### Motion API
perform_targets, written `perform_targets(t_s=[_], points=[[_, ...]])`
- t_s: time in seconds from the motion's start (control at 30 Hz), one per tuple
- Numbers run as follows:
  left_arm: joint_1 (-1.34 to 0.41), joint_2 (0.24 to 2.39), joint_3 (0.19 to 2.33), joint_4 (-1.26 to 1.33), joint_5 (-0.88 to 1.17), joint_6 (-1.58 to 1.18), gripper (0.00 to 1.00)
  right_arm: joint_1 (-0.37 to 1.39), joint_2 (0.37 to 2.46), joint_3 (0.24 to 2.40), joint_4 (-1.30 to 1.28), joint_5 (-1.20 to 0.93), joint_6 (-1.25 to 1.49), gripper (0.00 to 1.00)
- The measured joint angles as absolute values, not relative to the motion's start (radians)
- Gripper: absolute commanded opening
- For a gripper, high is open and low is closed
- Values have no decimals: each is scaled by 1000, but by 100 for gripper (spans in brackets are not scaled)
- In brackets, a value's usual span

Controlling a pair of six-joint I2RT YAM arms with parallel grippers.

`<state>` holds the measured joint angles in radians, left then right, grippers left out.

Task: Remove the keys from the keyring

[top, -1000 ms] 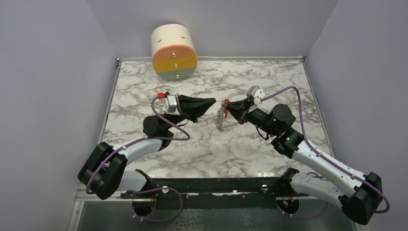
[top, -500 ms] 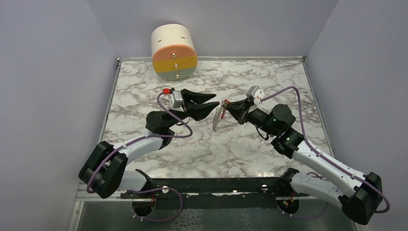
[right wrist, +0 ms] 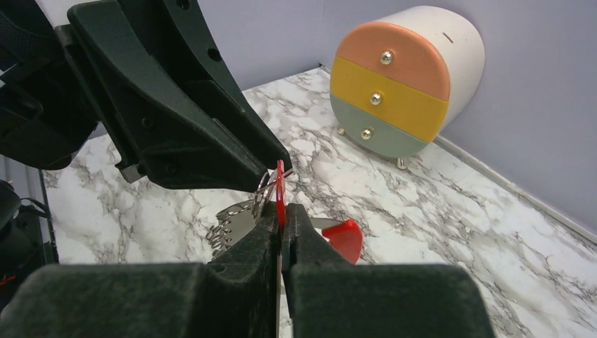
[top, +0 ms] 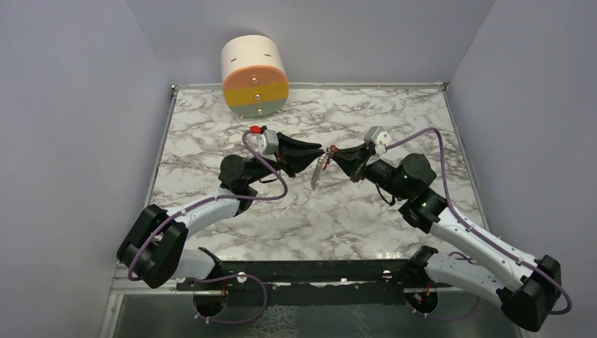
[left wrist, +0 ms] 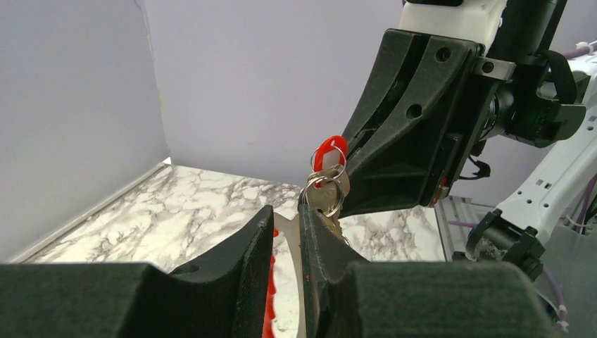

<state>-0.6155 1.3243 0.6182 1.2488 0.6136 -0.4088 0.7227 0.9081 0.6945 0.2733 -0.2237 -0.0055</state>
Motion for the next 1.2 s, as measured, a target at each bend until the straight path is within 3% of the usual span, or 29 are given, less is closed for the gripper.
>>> perform_targets(t_s=[0.43,0.57,0.73,0.93,1.2], points=[[-616,1349,660,1241,676,-427,27,723,905,694,273,-221,-6,1],[-616,1351,660,1246,693,-439,17,722,905,694,273,-221,-6,1],[-616,1370,666,1270,721,-464,14,722,906,694,271,-221,-6,1],[-614,1407,677,1319,749,-508,0,720,912,694,270,-221,-6,1],[-609,1431,679,1377,764,-545,0,719,913,694,270,-218,-6,1]])
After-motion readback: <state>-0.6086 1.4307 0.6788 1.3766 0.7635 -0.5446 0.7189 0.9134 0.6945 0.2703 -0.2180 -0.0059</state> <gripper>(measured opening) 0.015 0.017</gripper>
